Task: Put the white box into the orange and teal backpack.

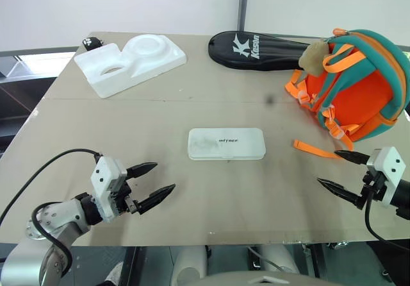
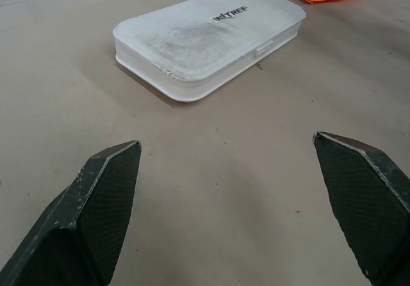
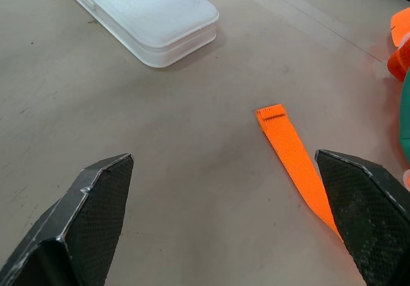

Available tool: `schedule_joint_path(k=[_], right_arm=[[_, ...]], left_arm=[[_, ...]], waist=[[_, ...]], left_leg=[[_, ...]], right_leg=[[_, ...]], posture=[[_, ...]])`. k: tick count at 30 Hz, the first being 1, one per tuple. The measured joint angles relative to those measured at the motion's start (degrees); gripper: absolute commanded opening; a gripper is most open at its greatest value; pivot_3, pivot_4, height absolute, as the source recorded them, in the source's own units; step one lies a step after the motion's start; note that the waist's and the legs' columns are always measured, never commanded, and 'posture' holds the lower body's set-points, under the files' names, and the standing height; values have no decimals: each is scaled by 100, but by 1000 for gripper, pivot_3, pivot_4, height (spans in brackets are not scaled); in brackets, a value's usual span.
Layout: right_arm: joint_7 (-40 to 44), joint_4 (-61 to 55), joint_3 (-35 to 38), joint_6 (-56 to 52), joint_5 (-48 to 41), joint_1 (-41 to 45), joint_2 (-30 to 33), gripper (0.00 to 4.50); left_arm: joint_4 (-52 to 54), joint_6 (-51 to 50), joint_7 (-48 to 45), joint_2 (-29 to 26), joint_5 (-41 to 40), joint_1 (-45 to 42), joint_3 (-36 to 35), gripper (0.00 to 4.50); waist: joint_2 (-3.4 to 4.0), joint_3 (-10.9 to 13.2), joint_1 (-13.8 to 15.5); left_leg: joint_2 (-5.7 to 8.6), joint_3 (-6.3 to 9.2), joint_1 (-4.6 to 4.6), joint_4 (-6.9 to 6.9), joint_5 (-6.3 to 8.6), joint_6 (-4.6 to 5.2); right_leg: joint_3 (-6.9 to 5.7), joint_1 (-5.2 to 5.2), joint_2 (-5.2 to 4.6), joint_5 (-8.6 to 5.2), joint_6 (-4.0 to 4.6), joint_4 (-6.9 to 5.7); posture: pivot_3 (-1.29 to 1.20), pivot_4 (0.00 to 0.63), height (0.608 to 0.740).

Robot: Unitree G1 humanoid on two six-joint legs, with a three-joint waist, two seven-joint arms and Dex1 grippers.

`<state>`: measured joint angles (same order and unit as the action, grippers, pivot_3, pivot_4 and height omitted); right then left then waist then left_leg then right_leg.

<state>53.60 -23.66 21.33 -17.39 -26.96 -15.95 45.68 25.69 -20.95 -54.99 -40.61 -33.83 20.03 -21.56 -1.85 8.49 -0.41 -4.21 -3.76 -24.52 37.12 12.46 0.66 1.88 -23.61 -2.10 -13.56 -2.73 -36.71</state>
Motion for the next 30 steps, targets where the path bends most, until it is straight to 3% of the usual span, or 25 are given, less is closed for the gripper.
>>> schedule_joint_path(k=[3, 6, 7, 10, 12, 13, 16, 17, 18, 23, 28, 30], right_arm=[[-219, -15, -68, -64, 69, 83, -136, 4500], [-1029, -439, -758, -574, 171, 617, -724, 4500], [-1215, -538, -946, -732, 171, 766, -880, 4254], [-2011, -283, -1433, -1249, 413, 1606, -1444, 3303], [-2382, -224, -1698, -1406, 637, 1845, -1638, 2268], [-2489, -223, -1769, -1442, 693, 1876, -1712, 2000], [-3046, 82, -2151, -1647, 1130, 2214, -2059, 531], [-3210, 239, -2282, -1717, 1283, 2392, -2168, 4], [-3324, 294, -2357, -1756, 1378, 2490, -2244, 0], [-3511, 940, -2973, -1805, 1880, 2904, -2564, 0], [-3205, 1064, -3345, -1704, 1981, 2949, -2550, 0], [-3026, 877, -3248, -1723, 1931, 2787, -2396, 0]], left_arm=[[-27, -207, 130, 4, -84, -215, 3, 4413], [-6, -648, 664, 107, -386, -960, -5, 4413], [14, -755, 824, 166, -431, -1074, 4, 4481], [-8, -1218, 1718, 610, -417, -1633, 256, 3695], [-6, -1384, 2093, 687, -345, -1764, 396, 2711], [-7, -1414, 2178, 698, -309, -1761, 415, 2447], [-58, -1591, 2843, 956, 48, -2011, 573, 1002], [-72, -1680, 3065, 1046, 167, -2149, 694, 304], [-77, -1747, 3194, 1095, 239, -2226, 793, 87], [-318, -2032, 3655, 1162, 774, -2476, 1348, 87], [-410, -2045, 3477, 1119, 1038, -2493, 1921, 87], [-309, -2002, 3121, 856, 1075, -2359, 2048, 87]], waist=[[-4, -2, 10], [-4, -8, 5], [1, -12, -13], [-3, -11, -28], [-9, -14, -15], [-9, -14, -10], [-7, -13, 4], [-7, -13, 8], [-6, -13, 7], [-9, -15, -19], [-9, -15, -15], [-10, -16, -13]], left_leg=[[0, 6, 3, 0, 0, 0], [-5, 13, 6, 4, 0, 0], [-4, 6, 8, 5, 0, 0], [2, -2, -1, 10, -1, 1], [3, 0, -5, 5, -1, 0], [3, 2, -6, 2, 0, 0], [3, 4, -9, -4, -1, 0], [3, 5, -9, -3, -1, 0], [3, 5, -11, -1, -1, 0], [3, 4, -6, 2, -1, 0], [3, 1, -10, 2, -1, 0], [2, 2, -10, -1, 0, 0]], right_leg=[[-4, 0, 2, 0, 0, -1], [-5, 0, 10, 1, -1, -8], [3, 5, 9, 1, 0, -9], [15, 1, 10, 4, -2, -7], [15, 0, 12, 3, -5, -7], [14, -1, 13, 5, -7, -7], [13, -5, 16, 10, -16, -8], [13, -5, 19, 9, -16, -7], [13, -5, 19, 10, -15, -8], [16, -3, 20, 10, -14, -11], [16, -3, 17, 11, -17, -8], [15, -5, 17, 10, -15, -8]], posture=[[0, 150, 740], [0, 150, 740], [0, 150, 740], [0, 150, 740], [0, 150, 740], [0, 150, 740], [0, 150, 740], [0, 150, 740], [0, 150, 740], [0, 150, 740], [0, 150, 740], [0, 150, 740]])
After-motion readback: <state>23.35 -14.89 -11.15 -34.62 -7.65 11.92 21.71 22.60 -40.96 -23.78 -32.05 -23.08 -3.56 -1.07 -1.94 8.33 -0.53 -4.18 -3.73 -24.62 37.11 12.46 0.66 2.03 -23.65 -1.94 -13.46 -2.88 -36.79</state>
